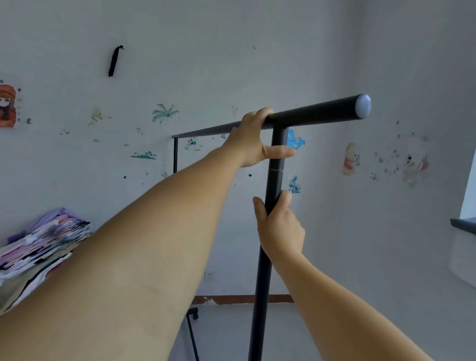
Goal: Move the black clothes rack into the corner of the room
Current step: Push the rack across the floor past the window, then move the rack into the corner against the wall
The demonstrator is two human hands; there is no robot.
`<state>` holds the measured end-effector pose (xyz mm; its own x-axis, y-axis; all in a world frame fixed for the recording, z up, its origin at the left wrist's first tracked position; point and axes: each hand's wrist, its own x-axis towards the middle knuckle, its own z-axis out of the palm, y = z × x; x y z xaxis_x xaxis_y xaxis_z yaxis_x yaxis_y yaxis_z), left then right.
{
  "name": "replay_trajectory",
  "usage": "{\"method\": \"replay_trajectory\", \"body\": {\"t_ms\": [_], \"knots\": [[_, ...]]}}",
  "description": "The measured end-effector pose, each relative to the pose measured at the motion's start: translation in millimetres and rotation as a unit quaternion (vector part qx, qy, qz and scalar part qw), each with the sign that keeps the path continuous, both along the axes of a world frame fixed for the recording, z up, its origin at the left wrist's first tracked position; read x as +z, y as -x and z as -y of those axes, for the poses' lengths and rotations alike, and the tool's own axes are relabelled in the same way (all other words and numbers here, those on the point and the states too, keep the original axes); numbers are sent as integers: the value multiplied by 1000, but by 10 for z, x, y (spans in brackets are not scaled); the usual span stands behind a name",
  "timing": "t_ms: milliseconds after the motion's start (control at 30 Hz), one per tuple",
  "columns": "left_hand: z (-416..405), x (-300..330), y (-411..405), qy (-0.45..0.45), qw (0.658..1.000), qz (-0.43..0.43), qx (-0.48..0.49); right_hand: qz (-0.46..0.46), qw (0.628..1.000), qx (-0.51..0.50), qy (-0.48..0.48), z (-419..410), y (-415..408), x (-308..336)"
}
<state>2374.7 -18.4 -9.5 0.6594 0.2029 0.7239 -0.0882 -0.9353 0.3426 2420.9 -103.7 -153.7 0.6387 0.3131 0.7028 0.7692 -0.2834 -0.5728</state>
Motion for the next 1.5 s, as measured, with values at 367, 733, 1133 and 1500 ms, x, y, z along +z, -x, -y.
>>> {"method": "replay_trajectory", "body": {"t_ms": [367, 733, 1133, 1500], "knots": [[-126, -8, -715, -13, 1000, 7, 26, 12, 997, -2, 74, -10, -717, -374], [56, 41, -1762, -61, 993, -29, 97, 42, 996, -2, 79, 184, -1923, -366], [260, 65, -3481, -66, 981, -51, 173, 5, 995, 18, 99, 288, -3678, -335], [169, 84, -4701, -82, 971, -63, 214, -18, 987, -32, 158, 211, -4922, -299]]}}
